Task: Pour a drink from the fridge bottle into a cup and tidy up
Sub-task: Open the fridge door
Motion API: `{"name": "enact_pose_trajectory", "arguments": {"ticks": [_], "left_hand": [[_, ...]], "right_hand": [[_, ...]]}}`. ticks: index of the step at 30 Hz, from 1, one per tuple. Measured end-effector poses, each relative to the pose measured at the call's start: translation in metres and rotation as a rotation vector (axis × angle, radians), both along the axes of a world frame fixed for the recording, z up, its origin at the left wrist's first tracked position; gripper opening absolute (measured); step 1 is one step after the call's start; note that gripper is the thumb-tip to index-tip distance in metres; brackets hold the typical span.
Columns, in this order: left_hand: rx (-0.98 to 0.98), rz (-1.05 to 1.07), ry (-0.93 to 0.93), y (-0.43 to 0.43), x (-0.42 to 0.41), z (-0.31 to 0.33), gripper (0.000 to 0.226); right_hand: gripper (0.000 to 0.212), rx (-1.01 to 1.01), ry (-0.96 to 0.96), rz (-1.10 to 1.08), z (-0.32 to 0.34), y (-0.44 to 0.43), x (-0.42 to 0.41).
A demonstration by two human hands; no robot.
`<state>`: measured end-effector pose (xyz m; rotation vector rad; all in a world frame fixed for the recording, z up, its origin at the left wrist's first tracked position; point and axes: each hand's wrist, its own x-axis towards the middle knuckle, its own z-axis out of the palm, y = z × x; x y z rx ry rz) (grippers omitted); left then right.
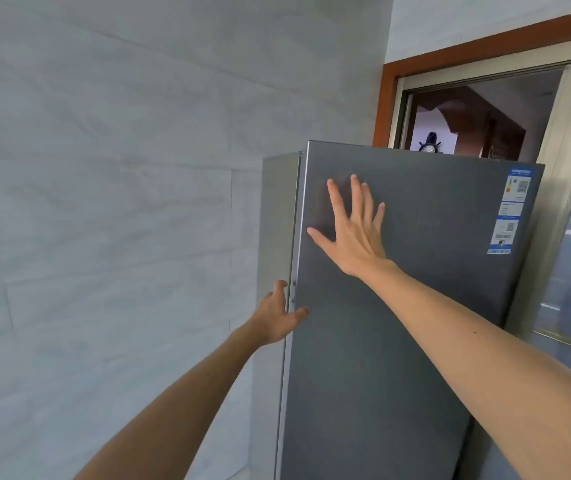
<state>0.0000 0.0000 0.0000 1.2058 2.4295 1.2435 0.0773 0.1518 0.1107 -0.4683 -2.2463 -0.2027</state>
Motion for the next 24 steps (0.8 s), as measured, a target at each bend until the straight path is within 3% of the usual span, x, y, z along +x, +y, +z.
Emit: {"name": "enact_pose_trajectory", "arguments": {"ticks": [9, 24], "left_hand": [[0.143, -0.066, -0.049, 0.032, -0.017, -0.024, 0.06], [0.159, -0.01, -0.084, 0.043, -0.031, -0.038, 0.059]], "right_hand": [[0.082, 0.07, 0.062, -0.062, -0.018, 0.015, -0.025], [0.081, 0.084, 0.103, -0.073, -0.023, 0.016, -0.031]]}}
